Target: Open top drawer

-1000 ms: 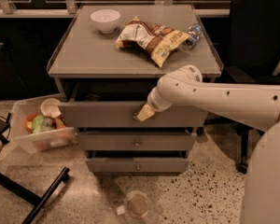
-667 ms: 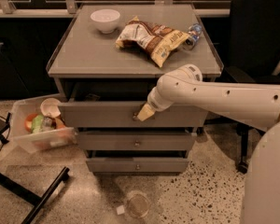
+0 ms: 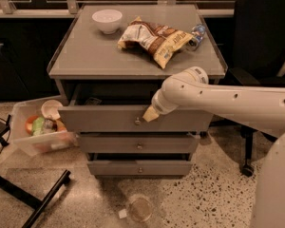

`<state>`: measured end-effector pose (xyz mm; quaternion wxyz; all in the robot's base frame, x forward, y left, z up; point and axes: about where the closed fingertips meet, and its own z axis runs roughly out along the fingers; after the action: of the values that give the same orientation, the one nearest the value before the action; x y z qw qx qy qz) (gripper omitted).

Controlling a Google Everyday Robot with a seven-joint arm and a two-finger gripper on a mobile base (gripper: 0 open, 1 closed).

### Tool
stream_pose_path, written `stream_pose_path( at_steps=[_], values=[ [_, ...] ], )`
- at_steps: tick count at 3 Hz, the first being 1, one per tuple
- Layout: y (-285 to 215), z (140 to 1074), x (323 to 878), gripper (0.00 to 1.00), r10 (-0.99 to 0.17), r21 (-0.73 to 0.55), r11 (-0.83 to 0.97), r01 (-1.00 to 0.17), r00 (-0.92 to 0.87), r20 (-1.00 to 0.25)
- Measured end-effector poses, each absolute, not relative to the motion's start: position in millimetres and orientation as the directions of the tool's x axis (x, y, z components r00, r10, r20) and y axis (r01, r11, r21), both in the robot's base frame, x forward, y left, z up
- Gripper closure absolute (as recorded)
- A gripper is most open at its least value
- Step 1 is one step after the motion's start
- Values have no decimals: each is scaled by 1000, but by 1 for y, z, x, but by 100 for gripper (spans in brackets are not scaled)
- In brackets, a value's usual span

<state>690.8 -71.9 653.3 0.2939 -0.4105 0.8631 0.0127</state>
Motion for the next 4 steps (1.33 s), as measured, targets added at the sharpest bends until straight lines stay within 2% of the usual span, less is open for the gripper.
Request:
stream_pose_path(
  at_steps=[4],
  values=[
    [-73,650,675,100,-738,-183,606,-775,-461,-493]
  ],
)
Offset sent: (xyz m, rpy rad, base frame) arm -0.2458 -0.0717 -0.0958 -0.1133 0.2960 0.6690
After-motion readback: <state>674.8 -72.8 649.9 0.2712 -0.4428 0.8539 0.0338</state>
